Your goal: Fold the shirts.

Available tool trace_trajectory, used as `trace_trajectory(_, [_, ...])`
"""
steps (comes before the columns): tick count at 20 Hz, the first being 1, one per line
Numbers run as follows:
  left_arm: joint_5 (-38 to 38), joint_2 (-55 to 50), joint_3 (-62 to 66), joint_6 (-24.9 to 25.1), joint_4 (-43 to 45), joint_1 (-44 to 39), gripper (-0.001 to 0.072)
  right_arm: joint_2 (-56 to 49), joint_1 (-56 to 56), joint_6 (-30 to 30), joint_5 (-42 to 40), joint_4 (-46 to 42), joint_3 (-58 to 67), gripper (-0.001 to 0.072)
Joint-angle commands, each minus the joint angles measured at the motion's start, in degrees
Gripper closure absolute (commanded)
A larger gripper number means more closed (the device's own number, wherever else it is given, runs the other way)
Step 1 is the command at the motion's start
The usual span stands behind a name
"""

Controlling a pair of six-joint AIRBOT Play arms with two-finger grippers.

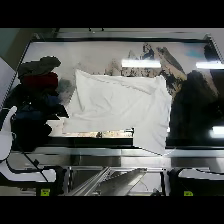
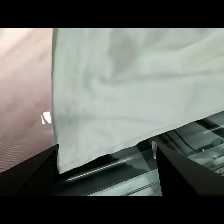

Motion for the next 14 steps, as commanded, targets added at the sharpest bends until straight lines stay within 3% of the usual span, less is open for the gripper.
trace_trajectory(1, [-2.49, 3.34, -5.01, 0.35, 0.02, 3.06, 0.0038, 0.61, -0.90, -2.08, -5.35, -1.11, -11.23, 0.0370])
trace_trajectory(4, [-5.49, 3.17, -10.29, 1.33, -1.05, 4.26, 0.0039, 0.59, 2.10, -3.32, -12.39, -0.55, -18.82, 0.0368])
trace_trajectory(8, [-9.55, 0.09, -14.47, 5.95, -9.38, 4.22, 0.0039, -0.07, 7.80, -3.28, -13.20, 0.04, -20.41, 0.0367])
trace_trajectory(11, [-10.14, -2.54, -14.40, 6.91, -10.97, 4.04, 0.0040, -0.07, 12.48, -4.31, -13.68, 3.54, -20.41, 0.0366])
trace_trajectory(13, [-10.49, -3.56, -14.40, 7.98, -10.97, 3.34, 0.0246, -0.09, 15.30, -4.28, -15.08, 3.89, -20.41, 0.0366])
trace_trajectory(14, [-10.54, -3.72, -14.38, 8.26, -10.99, 2.69, 0.0314, -0.09, 16.52, -4.28, -15.58, 3.89, -20.41, 0.0366])
